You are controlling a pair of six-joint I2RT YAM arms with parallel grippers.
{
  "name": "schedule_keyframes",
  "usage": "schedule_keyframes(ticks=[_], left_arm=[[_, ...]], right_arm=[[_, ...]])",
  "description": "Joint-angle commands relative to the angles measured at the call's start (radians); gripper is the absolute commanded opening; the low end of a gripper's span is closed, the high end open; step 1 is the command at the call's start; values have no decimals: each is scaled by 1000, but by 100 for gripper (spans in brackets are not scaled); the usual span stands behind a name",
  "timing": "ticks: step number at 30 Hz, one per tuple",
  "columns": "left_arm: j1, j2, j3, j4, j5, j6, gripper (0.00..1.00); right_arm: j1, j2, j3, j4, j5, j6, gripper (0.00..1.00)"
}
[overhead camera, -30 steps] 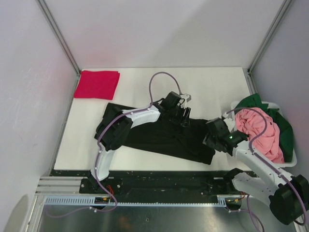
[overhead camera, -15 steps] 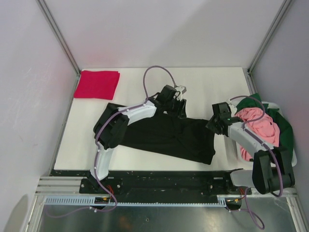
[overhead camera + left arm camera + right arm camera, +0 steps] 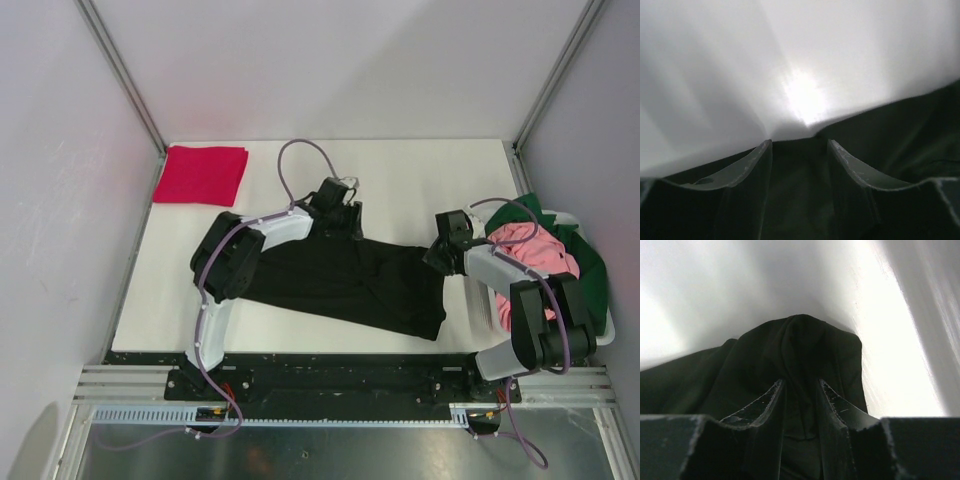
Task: Fold and stack the t-shirts
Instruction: Fold the other side of the tshirt into a rectangle
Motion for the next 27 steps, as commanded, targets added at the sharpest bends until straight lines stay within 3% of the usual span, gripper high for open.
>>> schedule_keyframes(ticks=[1,6,9,19,27], left_arm=[[67,-64,-64,-1,-99,-74,53],[87,-52,-86,-2,-115,-98,52],[94,-35,-92,-3,-116,-115,52],[98,-19,-93,-2,-112,-119,52],[98,-83,-53,-1,-88,-69,53]], right_arm=[[-4,7,20,55,10,-10,30],[-6,-16,19,25,29,-11,8],[-13,-54,19,-17,49,-15,1],[-27,-154,-15,-111,71,-16,1],[-29,-15,-37,-54,23,-20,3]])
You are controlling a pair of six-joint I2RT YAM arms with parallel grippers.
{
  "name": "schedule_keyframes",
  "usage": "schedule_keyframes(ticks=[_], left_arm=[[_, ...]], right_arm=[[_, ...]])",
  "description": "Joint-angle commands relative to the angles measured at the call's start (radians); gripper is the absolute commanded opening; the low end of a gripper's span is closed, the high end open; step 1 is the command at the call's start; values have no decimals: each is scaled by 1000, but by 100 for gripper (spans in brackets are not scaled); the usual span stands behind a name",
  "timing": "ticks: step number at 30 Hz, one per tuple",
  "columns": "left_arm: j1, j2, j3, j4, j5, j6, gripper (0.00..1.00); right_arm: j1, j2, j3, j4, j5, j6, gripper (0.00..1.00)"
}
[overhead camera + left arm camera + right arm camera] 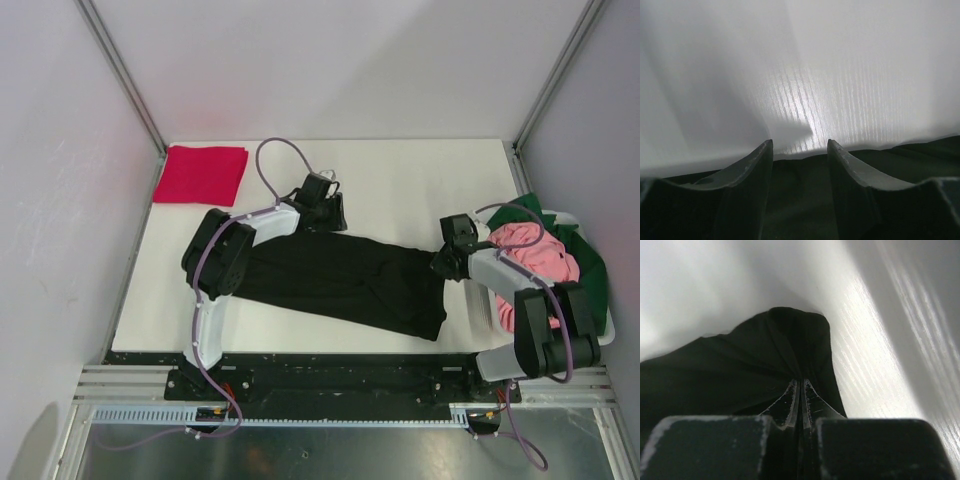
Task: Fold and stack the t-shirts
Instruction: Fold the other side of the tshirt into a rectangle
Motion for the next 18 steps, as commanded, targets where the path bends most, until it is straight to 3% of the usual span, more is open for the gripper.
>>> schedule_keyframes(ticks=[1,4,14,18], left_arm=[[3,-79,20,-25,9,47,54],[3,-123,30,-26,45,59,55],[-32,-223,-4,-26,213,52,56],[-60,-218,-23,-25,252,32,55]], right_arm=[[-7,68,-16,29,-8,-12,4],[-9,71,-16,29,-27,-14,7],[-30,-125,48,-69,-27,-39,33],[-49,-127,76,-68,-7,-55,41]])
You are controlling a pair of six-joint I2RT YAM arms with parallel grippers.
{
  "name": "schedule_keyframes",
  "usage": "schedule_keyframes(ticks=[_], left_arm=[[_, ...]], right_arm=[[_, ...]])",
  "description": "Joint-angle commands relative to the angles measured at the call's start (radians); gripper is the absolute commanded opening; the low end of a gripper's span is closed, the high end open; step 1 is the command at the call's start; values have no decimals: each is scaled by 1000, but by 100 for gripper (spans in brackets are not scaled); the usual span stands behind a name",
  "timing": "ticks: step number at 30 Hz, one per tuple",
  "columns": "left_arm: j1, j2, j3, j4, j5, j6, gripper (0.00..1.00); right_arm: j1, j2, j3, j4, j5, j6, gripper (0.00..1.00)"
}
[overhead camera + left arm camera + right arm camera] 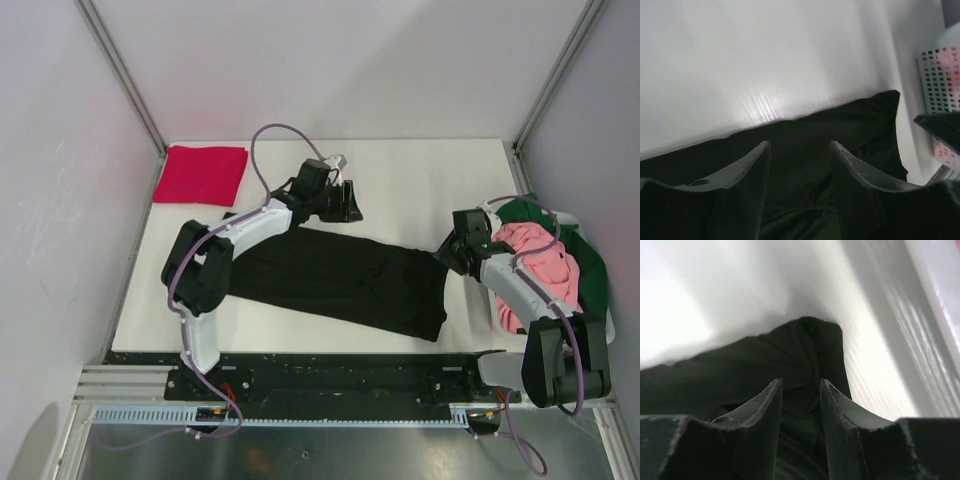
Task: Fold and stack the t-shirts
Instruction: Fold the other side of the tshirt into a rectangle
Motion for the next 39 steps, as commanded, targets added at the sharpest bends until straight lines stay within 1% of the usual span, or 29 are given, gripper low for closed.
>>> schedule_keyframes(ticks=[1,3,8,14,25,31,36,39], left_arm=[[-37,-32,-26,6,79,1,55],[-44,-15,-31,6,82,-11,54],[-55,34,-34,7,83,-20,52],[-56,81,-25,0,54,-15,52],[-55,176,6,-41,-5,-1,48],[-54,197,12,-54,-13,1,47],[-53,199,11,-55,-14,-1,47],[-54,198,11,-56,-15,-2,47]], right_arm=[[-28,5,66,-8,31,-31,42],[-43,42,70,21,30,-38,42],[-78,136,77,91,16,-42,38],[-86,218,95,140,6,-39,38],[-85,202,99,149,20,-32,38],[-73,211,103,152,30,-35,39],[-44,161,113,128,81,-37,38],[-41,156,117,134,80,-41,38]])
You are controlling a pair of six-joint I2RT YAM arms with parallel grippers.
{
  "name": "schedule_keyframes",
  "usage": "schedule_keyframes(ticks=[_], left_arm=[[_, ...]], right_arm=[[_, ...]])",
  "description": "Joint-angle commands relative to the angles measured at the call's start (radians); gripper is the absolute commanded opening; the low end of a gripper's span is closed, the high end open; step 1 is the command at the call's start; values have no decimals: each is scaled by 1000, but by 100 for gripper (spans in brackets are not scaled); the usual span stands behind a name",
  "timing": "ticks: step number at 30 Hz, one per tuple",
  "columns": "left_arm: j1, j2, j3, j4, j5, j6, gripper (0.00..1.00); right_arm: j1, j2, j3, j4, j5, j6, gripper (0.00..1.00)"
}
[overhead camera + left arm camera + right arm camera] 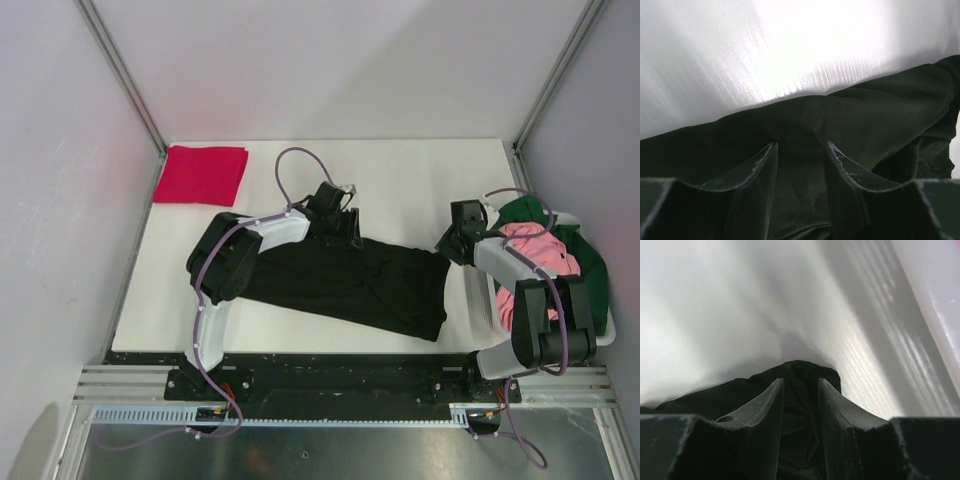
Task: Fold and stack the t-shirts
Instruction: Fold the other side of the tshirt into a rectangle
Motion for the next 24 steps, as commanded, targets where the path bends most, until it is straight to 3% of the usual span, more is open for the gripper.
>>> schedule_keyframes(ticks=[1,14,21,24], left_arm=[[1,26,20,-27,-27,9,47],[0,23,21,-32,-34,11,47],[0,23,19,-38,-49,11,47],[1,22,16,-41,-59,9,47]], right_arm=[[8,-33,49,17,41,-9,38],[9,136,92,12,34,-11,28],[4,44,94,-66,95,-19,4],[-1,-14,100,-114,144,-28,0]])
